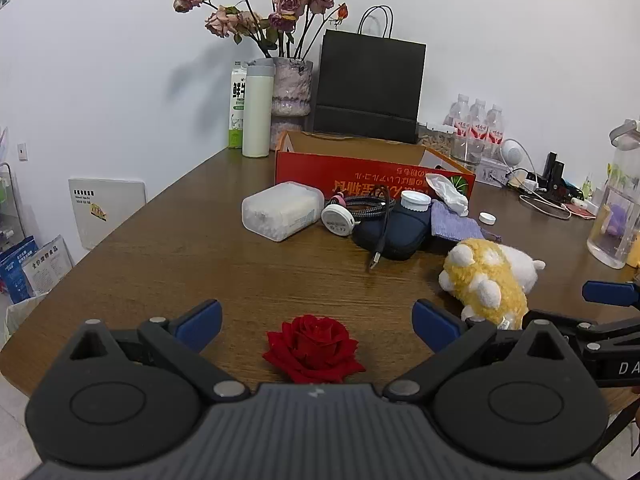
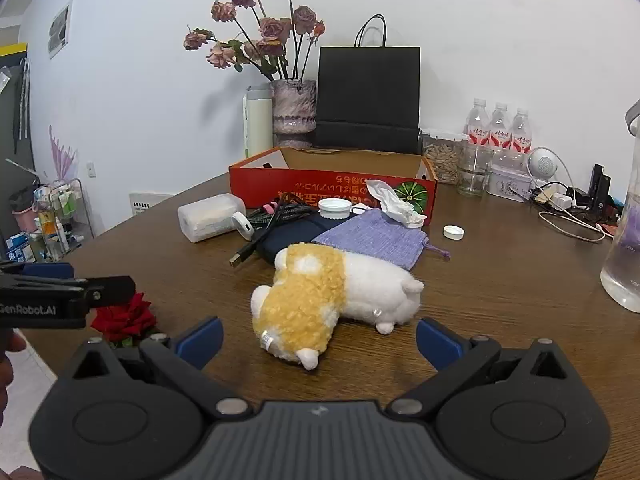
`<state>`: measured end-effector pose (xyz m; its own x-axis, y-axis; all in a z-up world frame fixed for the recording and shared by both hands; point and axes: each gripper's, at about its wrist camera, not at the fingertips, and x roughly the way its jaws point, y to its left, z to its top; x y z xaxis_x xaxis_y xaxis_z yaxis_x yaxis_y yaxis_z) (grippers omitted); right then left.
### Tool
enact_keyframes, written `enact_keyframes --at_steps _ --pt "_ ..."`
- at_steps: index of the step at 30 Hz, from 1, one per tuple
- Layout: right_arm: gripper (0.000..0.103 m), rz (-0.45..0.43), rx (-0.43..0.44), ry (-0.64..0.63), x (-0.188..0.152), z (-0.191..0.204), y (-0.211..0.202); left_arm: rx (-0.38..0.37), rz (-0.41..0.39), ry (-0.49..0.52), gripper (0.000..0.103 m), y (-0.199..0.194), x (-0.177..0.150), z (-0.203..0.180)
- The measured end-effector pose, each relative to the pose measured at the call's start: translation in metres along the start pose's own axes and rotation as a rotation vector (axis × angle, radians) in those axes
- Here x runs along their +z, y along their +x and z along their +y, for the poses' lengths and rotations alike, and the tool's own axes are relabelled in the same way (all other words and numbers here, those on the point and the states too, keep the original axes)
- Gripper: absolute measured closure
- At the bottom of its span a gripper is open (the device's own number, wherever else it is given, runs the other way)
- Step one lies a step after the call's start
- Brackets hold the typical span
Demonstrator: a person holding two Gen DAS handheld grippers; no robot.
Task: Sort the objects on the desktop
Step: 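Reach the left gripper to the red rose while the right approaches the plush hamster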
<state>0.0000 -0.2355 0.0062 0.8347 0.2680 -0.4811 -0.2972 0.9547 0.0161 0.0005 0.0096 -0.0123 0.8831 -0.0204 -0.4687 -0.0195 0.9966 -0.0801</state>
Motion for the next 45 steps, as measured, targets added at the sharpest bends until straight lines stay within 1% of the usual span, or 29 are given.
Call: enact_keyframes --at_steps 34,45 --pt "0.000 0.005 -0.002 -0.001 -0.002 0.002 0.003 0.003 0.017 0.001 0.000 0.003 -0.002 0.002" --pt "0.000 0.028 -0.007 0.000 -0.002 0.002 0.012 -0.001 0.053 -0.002 0.000 0.013 -0.004 0.004"
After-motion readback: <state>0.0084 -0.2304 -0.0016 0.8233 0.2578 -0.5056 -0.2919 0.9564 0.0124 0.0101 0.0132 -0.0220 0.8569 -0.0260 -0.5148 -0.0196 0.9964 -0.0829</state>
